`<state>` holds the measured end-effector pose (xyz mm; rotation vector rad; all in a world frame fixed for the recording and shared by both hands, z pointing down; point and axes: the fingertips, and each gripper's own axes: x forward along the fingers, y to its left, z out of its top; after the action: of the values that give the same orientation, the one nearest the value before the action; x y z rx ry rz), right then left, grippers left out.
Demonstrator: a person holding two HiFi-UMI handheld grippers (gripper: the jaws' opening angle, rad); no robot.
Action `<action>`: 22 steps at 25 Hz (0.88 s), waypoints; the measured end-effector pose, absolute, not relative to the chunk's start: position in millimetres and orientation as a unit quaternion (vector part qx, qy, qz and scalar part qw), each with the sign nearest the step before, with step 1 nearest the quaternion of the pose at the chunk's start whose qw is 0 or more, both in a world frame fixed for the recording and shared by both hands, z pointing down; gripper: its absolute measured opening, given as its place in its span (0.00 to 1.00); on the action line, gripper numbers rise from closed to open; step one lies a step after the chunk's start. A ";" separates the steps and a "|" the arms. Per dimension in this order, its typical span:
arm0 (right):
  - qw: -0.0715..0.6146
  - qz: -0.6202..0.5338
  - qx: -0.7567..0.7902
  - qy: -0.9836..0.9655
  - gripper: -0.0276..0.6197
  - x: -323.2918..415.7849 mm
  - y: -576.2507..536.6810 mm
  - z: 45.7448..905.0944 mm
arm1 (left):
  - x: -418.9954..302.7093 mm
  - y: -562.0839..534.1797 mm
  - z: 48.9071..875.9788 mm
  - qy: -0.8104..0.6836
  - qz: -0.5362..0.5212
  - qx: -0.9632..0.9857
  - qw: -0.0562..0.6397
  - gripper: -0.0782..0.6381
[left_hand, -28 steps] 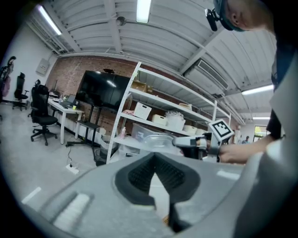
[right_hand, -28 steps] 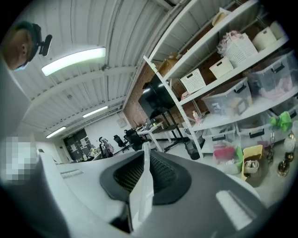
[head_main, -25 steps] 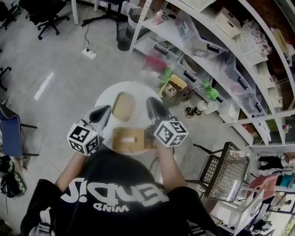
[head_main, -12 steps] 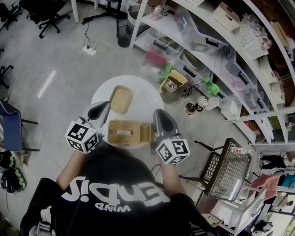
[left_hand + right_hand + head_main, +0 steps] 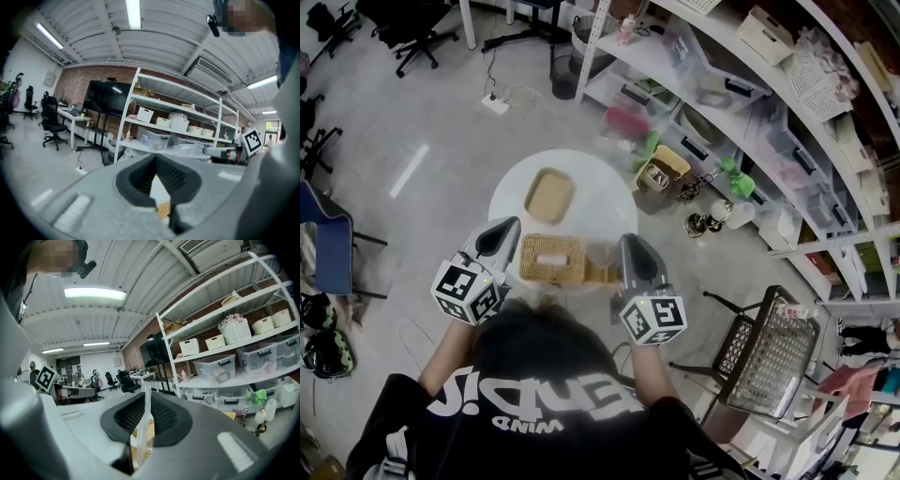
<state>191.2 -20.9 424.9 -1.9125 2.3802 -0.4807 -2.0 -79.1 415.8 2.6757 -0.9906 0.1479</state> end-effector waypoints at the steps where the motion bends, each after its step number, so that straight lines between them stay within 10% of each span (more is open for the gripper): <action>1: 0.025 -0.154 -0.622 0.767 0.10 189.6 -15.5 424.7 | -6.1 -74.9 415.9 -0.344 0.052 0.927 0.142 0.11; 22: 0.015 -0.131 -0.662 0.738 0.10 133.1 78.6 439.7 | -59.6 3.2 420.1 -0.329 0.036 0.933 0.138 0.11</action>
<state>133.1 78.6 439.7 -2.0593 2.2978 -0.4066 -59.6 3.2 420.1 2.6988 -0.9527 0.1055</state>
